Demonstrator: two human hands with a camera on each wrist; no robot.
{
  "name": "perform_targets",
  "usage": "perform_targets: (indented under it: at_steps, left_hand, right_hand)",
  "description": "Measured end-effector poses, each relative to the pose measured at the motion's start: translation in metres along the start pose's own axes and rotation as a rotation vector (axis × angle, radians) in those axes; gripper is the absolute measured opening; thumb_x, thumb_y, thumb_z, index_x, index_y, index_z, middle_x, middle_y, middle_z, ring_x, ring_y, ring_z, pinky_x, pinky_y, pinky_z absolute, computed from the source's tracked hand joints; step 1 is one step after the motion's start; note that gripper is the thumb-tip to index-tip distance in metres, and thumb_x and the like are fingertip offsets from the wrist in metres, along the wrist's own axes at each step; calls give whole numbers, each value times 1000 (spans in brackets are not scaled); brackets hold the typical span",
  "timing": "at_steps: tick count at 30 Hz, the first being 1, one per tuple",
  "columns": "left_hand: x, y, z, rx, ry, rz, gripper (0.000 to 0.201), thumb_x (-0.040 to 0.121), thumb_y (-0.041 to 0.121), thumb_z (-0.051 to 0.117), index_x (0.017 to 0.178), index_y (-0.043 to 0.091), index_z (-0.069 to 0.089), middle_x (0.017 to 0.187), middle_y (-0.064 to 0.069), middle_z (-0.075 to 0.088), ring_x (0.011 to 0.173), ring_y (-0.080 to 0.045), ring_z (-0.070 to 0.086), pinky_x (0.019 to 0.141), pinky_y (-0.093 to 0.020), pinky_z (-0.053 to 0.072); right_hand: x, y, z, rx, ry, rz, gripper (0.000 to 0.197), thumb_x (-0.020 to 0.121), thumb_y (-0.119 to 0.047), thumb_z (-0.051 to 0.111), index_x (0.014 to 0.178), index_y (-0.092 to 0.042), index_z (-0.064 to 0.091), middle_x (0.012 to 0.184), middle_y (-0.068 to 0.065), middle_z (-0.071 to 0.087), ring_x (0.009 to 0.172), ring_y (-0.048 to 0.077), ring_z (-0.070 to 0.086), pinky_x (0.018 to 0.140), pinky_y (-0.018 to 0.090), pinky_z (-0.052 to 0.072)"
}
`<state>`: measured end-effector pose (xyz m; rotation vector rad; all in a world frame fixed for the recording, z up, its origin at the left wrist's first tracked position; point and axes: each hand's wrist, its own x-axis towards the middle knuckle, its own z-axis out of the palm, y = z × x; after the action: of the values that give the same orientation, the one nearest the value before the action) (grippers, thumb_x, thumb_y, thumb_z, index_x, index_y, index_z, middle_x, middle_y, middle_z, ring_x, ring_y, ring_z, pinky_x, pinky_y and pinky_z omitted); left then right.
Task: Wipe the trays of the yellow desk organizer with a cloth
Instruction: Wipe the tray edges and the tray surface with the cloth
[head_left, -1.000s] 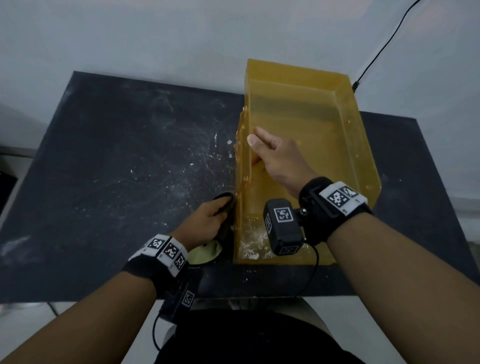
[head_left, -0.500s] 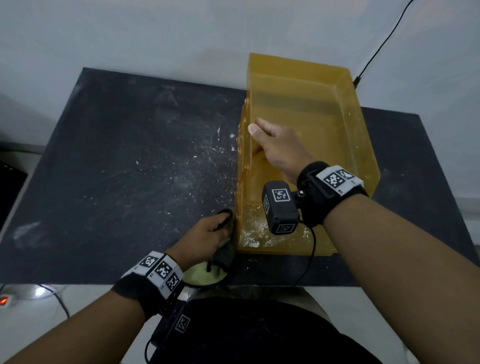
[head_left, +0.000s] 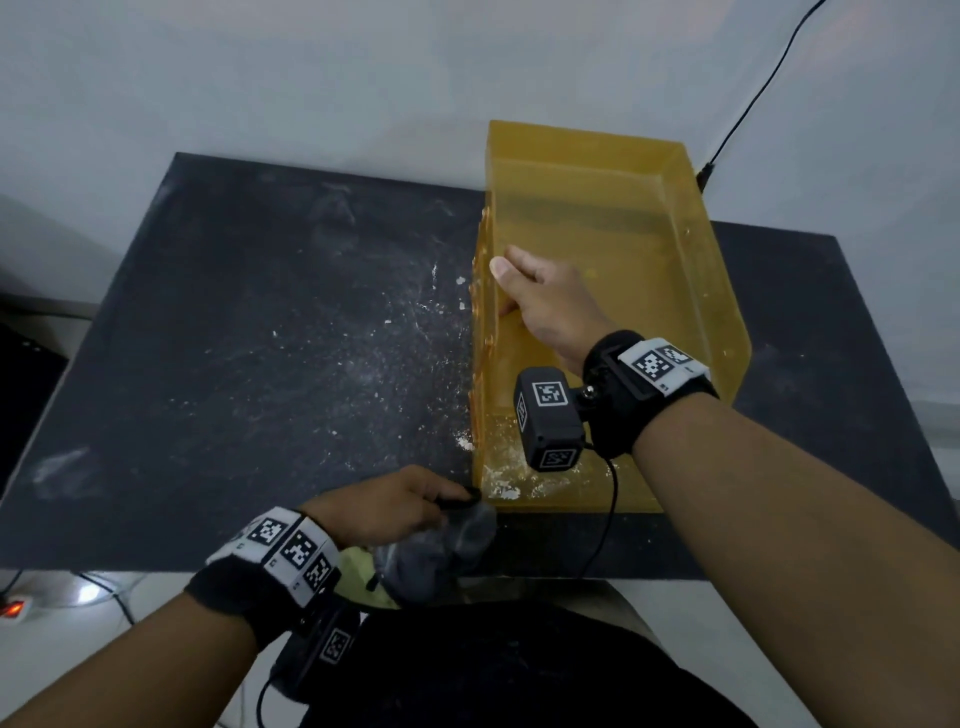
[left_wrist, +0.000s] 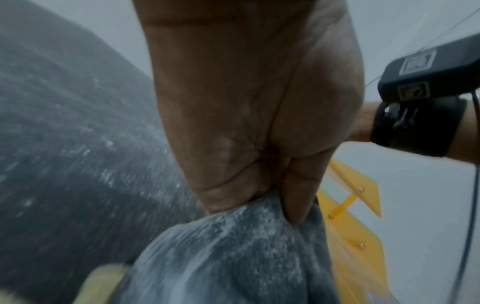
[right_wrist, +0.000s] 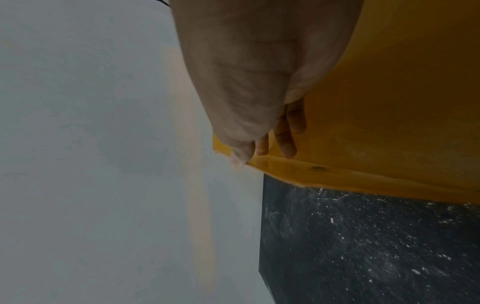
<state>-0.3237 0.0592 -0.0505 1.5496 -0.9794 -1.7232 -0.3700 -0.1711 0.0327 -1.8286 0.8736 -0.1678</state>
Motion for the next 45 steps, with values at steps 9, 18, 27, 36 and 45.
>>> perform_targets:
  at_steps: [9, 18, 27, 36, 45]
  left_hand:
    - [-29, 114, -34, 16, 65, 176, 40, 80, 1, 46, 112, 1, 70, 104, -31, 68, 90, -33, 64, 83, -42, 48]
    - [11, 204, -23, -83, 218, 328, 24, 85, 1, 51, 102, -6, 67, 101, -31, 67, 90, -38, 63, 82, -43, 48]
    - [95, 254, 19, 190, 463, 169, 17, 93, 4, 59, 106, 14, 63, 91, -15, 68, 83, -25, 70, 77, -41, 60]
    - [190, 302, 23, 209, 699, 171, 34, 97, 3, 51, 128, 12, 58, 117, -3, 64, 110, -19, 60, 96, -36, 52]
    - [247, 320, 4, 271, 795, 173, 17, 97, 12, 54, 99, 24, 66, 108, -5, 65, 107, -25, 63, 99, -45, 51]
  right_hand:
    - [-50, 12, -36, 153, -136, -162, 32, 93, 1, 54, 119, -13, 66, 102, 7, 72, 68, 5, 59, 59, 20, 48]
    - [-83, 46, -81, 593, -492, -5, 44, 69, -17, 72, 110, 0, 69, 111, 14, 70, 106, 25, 65, 93, 34, 52]
    - [-86, 72, -189, 599, 21, 93, 29, 89, -6, 66, 117, 5, 65, 111, 27, 71, 99, 35, 69, 81, 39, 54]
    - [-26, 105, -257, 358, 426, 223, 18, 80, 2, 62, 83, -14, 71, 89, 14, 72, 83, 27, 69, 78, 45, 59]
    - [83, 94, -248, 170, 393, 10, 9, 93, -17, 57, 95, -16, 65, 86, 4, 68, 80, 21, 65, 68, 32, 50]
